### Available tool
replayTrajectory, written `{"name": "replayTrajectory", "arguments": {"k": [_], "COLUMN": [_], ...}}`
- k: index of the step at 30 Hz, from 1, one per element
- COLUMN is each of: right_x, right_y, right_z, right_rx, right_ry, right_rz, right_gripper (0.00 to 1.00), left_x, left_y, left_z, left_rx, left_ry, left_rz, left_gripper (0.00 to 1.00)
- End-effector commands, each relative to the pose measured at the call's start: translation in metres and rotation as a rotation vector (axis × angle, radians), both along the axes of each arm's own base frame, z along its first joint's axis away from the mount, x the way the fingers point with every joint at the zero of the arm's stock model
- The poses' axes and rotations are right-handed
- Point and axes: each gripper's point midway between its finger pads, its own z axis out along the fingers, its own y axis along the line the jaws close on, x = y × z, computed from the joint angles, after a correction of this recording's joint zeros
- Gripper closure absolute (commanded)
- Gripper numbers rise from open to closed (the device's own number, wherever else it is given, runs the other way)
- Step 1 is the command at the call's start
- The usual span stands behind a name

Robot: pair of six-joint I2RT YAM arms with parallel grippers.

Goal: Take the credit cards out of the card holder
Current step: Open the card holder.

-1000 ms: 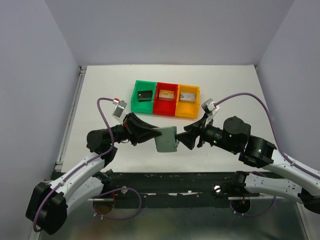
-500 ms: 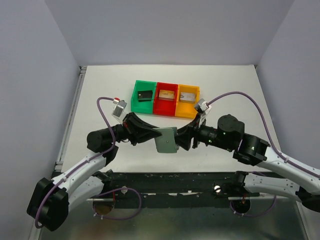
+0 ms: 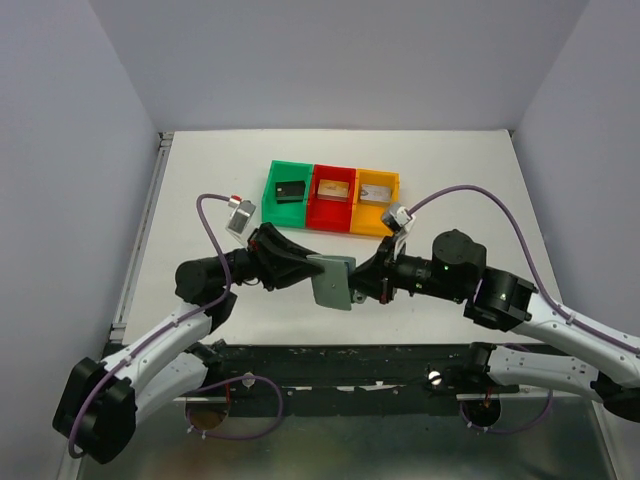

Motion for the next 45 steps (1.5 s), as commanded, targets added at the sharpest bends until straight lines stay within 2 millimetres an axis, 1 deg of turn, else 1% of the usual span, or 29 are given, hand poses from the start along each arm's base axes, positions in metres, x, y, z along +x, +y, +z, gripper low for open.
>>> {"name": "replayTrajectory", "arguments": {"k": [1,2,4,5,6,7,8,9,12,14,17,23,27,31,35,41,45], "right_x": [0.005,0.006,0.006,0.007,0.007,0.01,0.011,0.019,0.03,0.033,0.034,0.045,0.047,0.051,0.053,0.056,0.058], "right_y": [-0.015,-0.017,-0.021,-0.023,-0.024,-0.025,-0.026,-0.031,-0.036,-0.033,-0.028,-0.034,-0.03,-0.032,-0.034,-0.034,-0.032], "right_z": [-0.003,-0.003,-0.003,-0.004,-0.004,-0.007,-0.01,-0.013,-0.027,-0.033,-0.038,-0.055,-0.056,-0.058,-0.059,-0.065,-0.065], "right_rx": [-0.035,-0.044,-0.057,-0.066,-0.072,-0.084,-0.102,-0.134,-0.238,-0.27,-0.283,-0.412,-0.415,-0.432,-0.447,-0.494,-0.502], "right_ry": [-0.017,-0.02,-0.022,-0.023,-0.02,-0.018,-0.011,-0.003,0.024,0.043,0.07,0.118,0.13,0.14,0.152,0.158,0.153], "right_rz": [-0.051,-0.058,-0.068,-0.075,-0.081,-0.092,-0.105,-0.154,-0.222,-0.228,-0.232,-0.307,-0.315,-0.343,-0.371,-0.397,-0.401], "right_gripper": [1.0,0.99,1.0,1.0,1.0,1.0,1.0,1.0,1.0,1.0,1.0,1.0,1.0,1.0,0.99,1.0,1.0], "left_x": [0.018,0.028,0.044,0.049,0.052,0.053,0.051,0.051,0.048,0.042,0.041,0.034,0.034,0.035,0.044,0.052,0.052], "left_y": [0.005,0.008,0.016,0.019,0.022,0.023,0.024,0.023,0.019,0.012,0.004,-0.009,-0.012,-0.013,-0.011,-0.018,-0.025], "left_z": [-0.005,-0.011,-0.021,-0.022,-0.025,-0.027,-0.028,-0.029,-0.036,-0.04,-0.05,-0.064,-0.072,-0.083,-0.095,-0.097,-0.093], "left_rx": [0.068,0.098,0.142,0.156,0.168,0.175,0.177,0.175,0.166,0.157,0.154,0.199,0.233,0.261,0.306,0.343,0.35], "left_ry": [-0.018,0.014,0.079,0.099,0.123,0.128,0.126,0.128,0.154,0.16,0.207,0.2,0.21,0.225,0.263,0.272,0.265], "left_rz": [0.183,0.247,0.365,0.405,0.436,0.443,0.44,0.435,0.394,0.331,0.284,0.295,0.302,0.311,0.369,0.407,0.403], "left_gripper": [0.5,0.45,0.26,0.18,0.14,0.12,0.03,0.01,0.01,0.01,0.01,0.01,0.01,0.01,0.01,0.01,0.03]}}
